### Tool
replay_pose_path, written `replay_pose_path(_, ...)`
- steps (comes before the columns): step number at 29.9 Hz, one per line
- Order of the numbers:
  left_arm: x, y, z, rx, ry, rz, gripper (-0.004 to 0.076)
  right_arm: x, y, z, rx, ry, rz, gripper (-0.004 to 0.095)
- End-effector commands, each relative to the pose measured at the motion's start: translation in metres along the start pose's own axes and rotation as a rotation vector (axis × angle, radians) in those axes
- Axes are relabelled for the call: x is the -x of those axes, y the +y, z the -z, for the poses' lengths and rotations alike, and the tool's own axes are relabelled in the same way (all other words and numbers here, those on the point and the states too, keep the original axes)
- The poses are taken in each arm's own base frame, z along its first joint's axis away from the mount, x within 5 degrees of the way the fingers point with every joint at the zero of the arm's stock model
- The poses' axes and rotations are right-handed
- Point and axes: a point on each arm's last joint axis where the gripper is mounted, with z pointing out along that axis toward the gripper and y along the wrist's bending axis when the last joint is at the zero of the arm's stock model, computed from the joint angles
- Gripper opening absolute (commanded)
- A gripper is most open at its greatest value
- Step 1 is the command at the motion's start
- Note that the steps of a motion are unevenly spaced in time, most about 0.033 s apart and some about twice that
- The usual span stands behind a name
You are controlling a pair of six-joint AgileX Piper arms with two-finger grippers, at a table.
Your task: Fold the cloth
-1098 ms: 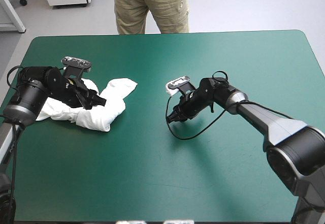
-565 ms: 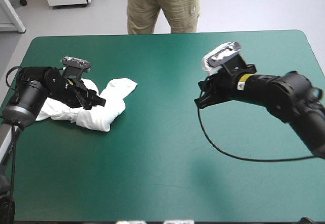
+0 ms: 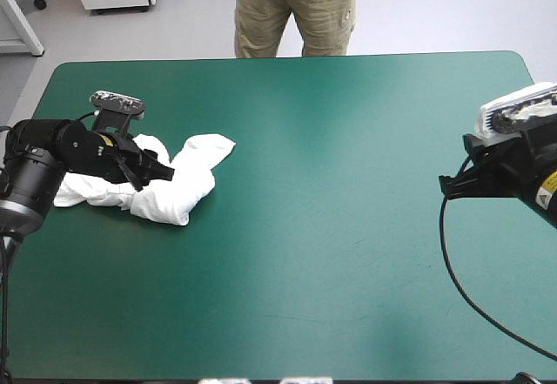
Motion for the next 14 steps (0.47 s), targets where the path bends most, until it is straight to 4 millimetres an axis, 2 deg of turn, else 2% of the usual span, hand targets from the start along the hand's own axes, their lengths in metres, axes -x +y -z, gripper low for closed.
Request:
replay_pose_path(1, 0.003, 0.004, 0.021, 0.075, -0.110, -0.010, 0.0370, 0.007, -0.013, 0.026, -0.051, -0.133, -0.042, 0.0347)
replay_pose_path(4, -0.004, 0.015, 0.010, 0.170, -0.089, 0.013, 0.0419, 0.002, -0.019, 0.043, -0.047, -0.163, -0.073, 0.0347)
replay_pose_path(7, -0.007, 0.027, -0.011, 0.172, -0.071, 0.068, 0.0462, -0.006, -0.024, 0.058, -0.053, -0.165, -0.090, 0.0348)
replay_pose_path(14, -0.003, 0.062, -0.067, 0.110, -0.025, 0.269, 0.0463, -0.014, -0.028, 0.072, -0.047, -0.159, -0.106, 0.0347)
